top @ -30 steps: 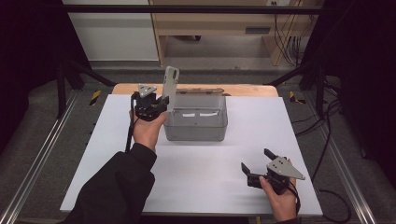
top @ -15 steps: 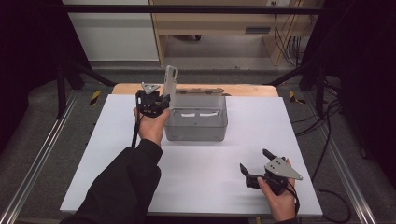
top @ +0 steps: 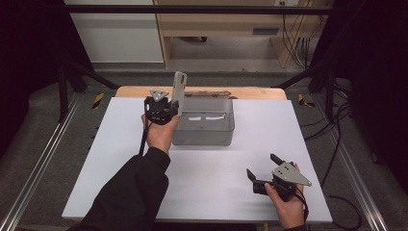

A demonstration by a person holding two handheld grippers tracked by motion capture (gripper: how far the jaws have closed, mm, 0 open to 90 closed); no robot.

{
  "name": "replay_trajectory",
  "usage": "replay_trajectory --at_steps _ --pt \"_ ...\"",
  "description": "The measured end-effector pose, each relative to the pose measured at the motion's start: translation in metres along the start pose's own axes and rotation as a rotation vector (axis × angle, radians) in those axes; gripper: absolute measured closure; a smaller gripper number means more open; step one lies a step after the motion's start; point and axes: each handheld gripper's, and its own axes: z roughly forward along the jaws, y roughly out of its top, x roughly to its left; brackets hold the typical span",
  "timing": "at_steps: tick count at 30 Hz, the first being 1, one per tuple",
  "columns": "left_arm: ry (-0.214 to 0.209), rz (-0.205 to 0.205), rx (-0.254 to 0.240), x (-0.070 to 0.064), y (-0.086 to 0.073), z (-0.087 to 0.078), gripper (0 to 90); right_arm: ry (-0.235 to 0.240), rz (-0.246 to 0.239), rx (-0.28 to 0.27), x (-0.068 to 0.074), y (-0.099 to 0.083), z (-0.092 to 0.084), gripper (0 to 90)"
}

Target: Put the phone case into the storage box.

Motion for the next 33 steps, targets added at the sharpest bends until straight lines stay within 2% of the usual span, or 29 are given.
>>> replay_trajectory --at_steps 3,16,21,24,33 --pt "0.001 -0.003 0.006 0.000 -0.006 0.001 80.9 0.003 0.003 0.003 0.000 0.000 0.000 3.7" --pt "-0.009 -0.079 0.053 0.010 -0.026 0.007 80.8 0.009 0.005 0.008 0.001 0.000 0.000 3.7" --pt "0.002 -0.087 0.073 0.012 -0.029 0.010 80.8 0.011 0.006 0.009 0.001 0.000 0.000 3.7" --pt "-0.001 -0.106 0.091 0.013 -0.029 0.013 80.8 0.013 0.008 0.009 0.001 0.000 0.000 3.7" --pt "-0.004 -0.104 0.112 0.009 -0.031 0.016 80.8 0.018 0.010 0.013 0.001 0.000 0.001 3.7"
